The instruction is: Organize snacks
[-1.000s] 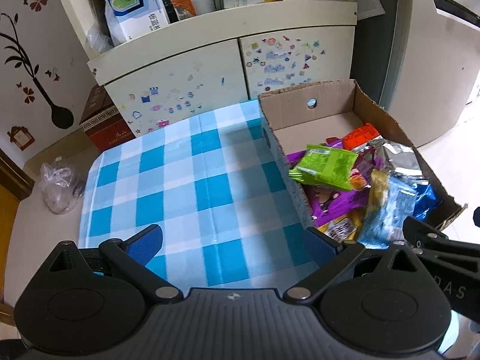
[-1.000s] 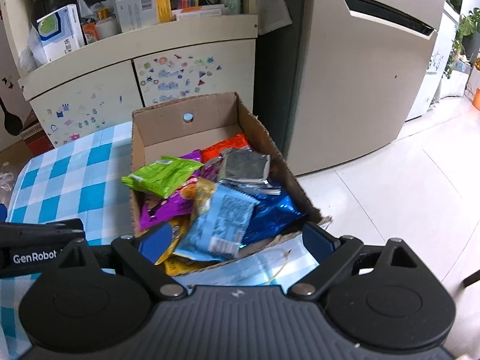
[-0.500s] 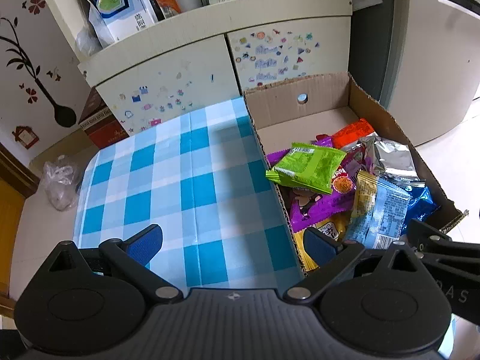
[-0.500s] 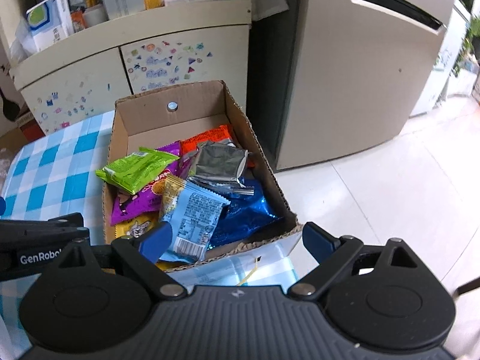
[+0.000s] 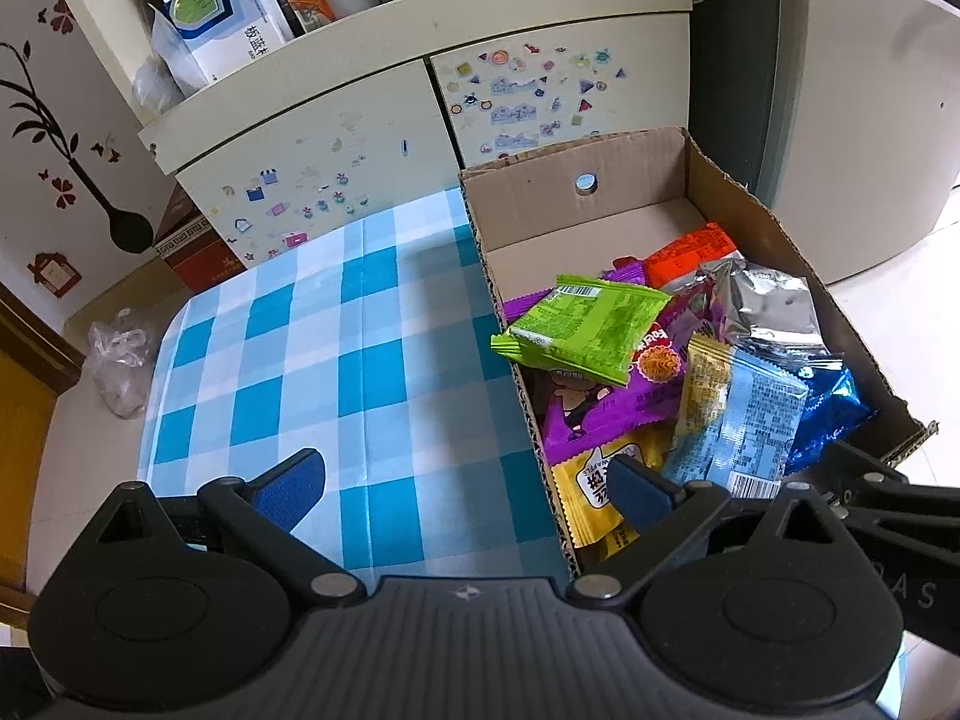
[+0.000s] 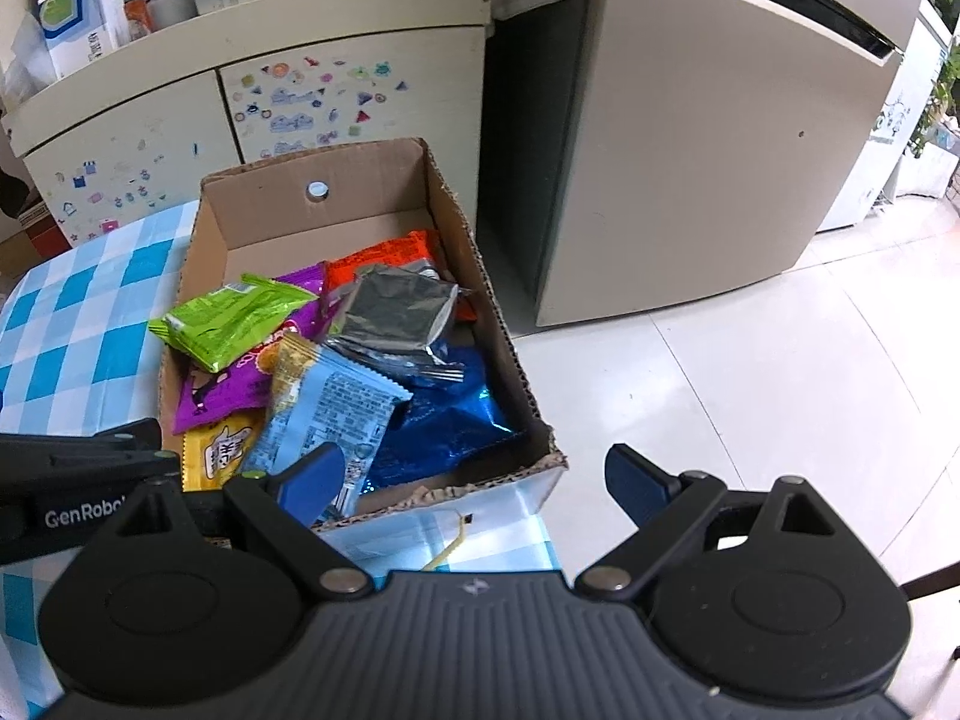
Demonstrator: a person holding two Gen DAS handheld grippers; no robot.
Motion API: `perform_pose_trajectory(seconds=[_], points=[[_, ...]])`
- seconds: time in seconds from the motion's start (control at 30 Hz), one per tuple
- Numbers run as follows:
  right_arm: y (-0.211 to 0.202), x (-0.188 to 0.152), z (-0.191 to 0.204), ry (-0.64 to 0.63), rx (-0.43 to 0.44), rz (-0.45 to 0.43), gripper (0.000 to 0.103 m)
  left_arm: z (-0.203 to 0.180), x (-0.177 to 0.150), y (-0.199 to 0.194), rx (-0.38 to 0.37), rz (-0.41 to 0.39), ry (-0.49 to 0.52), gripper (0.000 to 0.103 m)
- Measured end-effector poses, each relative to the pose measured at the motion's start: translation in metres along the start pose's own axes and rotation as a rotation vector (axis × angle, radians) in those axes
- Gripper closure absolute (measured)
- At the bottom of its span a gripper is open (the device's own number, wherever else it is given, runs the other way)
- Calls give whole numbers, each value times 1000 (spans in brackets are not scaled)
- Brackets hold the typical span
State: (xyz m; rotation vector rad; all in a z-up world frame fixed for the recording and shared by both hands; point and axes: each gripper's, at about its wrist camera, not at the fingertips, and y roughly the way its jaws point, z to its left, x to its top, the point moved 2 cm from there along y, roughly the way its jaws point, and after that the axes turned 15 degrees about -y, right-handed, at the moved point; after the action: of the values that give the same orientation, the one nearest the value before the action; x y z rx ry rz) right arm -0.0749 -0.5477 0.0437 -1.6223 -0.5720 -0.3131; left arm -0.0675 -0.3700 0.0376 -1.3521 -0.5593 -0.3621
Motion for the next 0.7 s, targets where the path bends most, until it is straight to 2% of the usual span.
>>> perform_pose_trajectory(seconds=[0.7], points=[[-1, -1, 1, 19, 23, 4, 9, 1, 0, -2, 3, -6, 13, 1]])
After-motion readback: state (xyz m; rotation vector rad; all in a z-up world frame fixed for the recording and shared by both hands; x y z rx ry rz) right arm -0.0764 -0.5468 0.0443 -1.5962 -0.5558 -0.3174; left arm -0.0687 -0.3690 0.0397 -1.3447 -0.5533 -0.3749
